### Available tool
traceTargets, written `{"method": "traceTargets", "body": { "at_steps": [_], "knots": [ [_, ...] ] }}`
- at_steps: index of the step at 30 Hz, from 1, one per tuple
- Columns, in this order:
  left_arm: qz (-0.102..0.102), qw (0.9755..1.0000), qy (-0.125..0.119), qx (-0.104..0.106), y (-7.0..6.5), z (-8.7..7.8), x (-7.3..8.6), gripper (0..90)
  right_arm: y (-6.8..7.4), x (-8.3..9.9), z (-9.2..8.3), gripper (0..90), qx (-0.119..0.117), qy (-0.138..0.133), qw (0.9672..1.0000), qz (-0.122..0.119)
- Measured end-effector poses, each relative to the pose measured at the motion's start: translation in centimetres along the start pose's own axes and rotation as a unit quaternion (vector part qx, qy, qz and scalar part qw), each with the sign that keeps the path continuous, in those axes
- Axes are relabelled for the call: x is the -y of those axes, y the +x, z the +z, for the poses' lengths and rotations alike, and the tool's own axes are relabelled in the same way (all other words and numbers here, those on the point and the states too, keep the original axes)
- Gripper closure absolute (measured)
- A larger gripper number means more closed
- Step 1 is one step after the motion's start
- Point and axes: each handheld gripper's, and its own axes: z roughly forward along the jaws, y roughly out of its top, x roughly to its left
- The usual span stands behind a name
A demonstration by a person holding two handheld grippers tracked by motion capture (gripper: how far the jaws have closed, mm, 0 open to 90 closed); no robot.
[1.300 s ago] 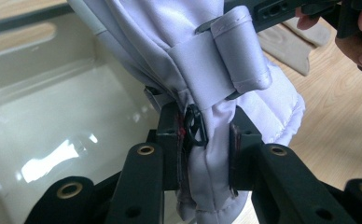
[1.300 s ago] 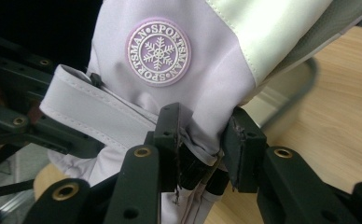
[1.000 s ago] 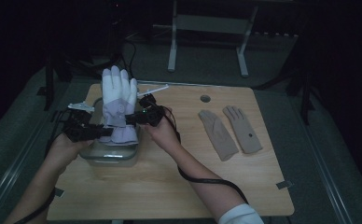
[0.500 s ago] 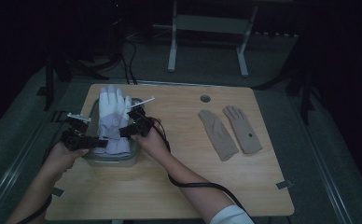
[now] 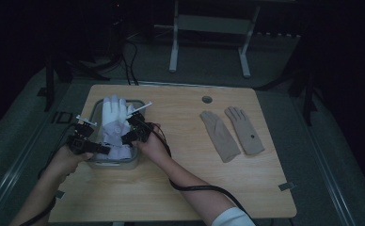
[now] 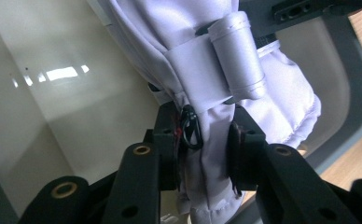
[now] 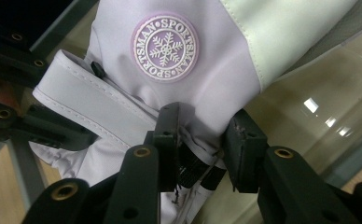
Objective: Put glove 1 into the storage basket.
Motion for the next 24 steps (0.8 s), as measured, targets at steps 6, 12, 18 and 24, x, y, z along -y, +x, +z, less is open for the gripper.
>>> {"method": "traceTargets", "body": {
  "at_steps": [6,12,18,24],
  "knots": [
    [-0.001,0.9999,0.016,-0.002,0.0,0.3,-0.3,66.0,0.0,-0.3,-0.7,54.3,0.005,0.005,0.9997,-0.022],
    [0.001,0.9994,0.023,-0.025,-0.4,0.9,-0.6,57.5,-0.2,-0.5,-2.8,46.1,0.004,-0.022,0.9987,-0.047],
    [0.007,0.9977,-0.022,-0.064,-1.0,-0.6,-0.1,44.5,-1.4,-0.4,-4.9,38.0,-0.012,-0.035,0.9982,-0.047],
    [0.014,0.9948,-0.077,-0.065,-2.7,-2.1,0.0,41.1,-2.0,0.3,-6.1,20.2,-0.024,-0.038,0.9967,-0.067]
  ]
}}
